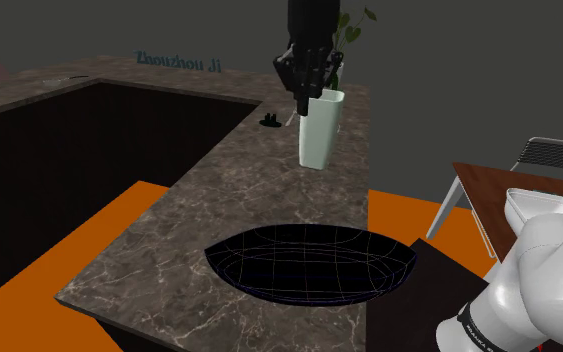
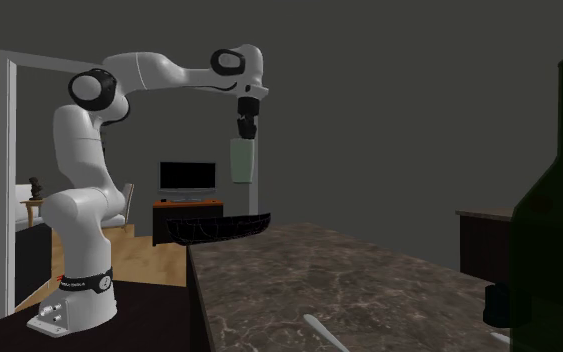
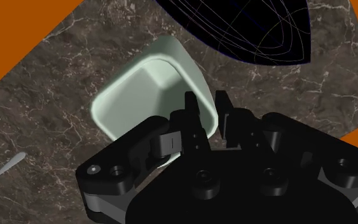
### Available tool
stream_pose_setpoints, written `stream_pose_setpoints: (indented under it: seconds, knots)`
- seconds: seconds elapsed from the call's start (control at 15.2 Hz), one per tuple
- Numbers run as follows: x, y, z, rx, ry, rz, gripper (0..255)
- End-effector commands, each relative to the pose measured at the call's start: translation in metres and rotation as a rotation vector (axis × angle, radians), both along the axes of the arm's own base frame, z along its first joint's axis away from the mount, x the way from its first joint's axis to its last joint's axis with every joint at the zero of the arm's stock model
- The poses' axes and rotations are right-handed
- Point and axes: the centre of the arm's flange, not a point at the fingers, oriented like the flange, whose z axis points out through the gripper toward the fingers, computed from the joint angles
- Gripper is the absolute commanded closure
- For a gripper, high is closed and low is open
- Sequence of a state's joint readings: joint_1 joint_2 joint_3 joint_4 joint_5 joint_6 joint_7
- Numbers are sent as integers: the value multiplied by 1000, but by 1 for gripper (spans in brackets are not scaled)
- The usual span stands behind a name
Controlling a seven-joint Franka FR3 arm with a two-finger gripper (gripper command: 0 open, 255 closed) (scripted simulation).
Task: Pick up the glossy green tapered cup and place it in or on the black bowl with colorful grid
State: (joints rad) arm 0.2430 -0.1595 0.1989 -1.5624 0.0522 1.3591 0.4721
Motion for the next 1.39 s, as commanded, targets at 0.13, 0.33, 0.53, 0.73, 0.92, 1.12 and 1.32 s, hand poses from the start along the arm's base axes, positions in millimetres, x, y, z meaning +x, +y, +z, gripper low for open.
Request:
stream_pose_setpoints:
  seconds: [0.13, 0.33, 0.53, 0.73, 0.92, 1.12, 1.32]
  knots:
    - [-40, 38, 9, -1, 0, -1, 255]
    - [-69, 65, 15, -1, 0, -1, 255]
    - [-99, 92, 21, -1, 0, -1, 255]
    - [-99, 92, 5, -1, 0, -1, 255]
    - [-99, 92, -11, -1, 0, -1, 255]
    - [-99, 92, -27, -1, 0, -1, 255]
    - [-99, 92, -42, -1, 0, -1, 255]
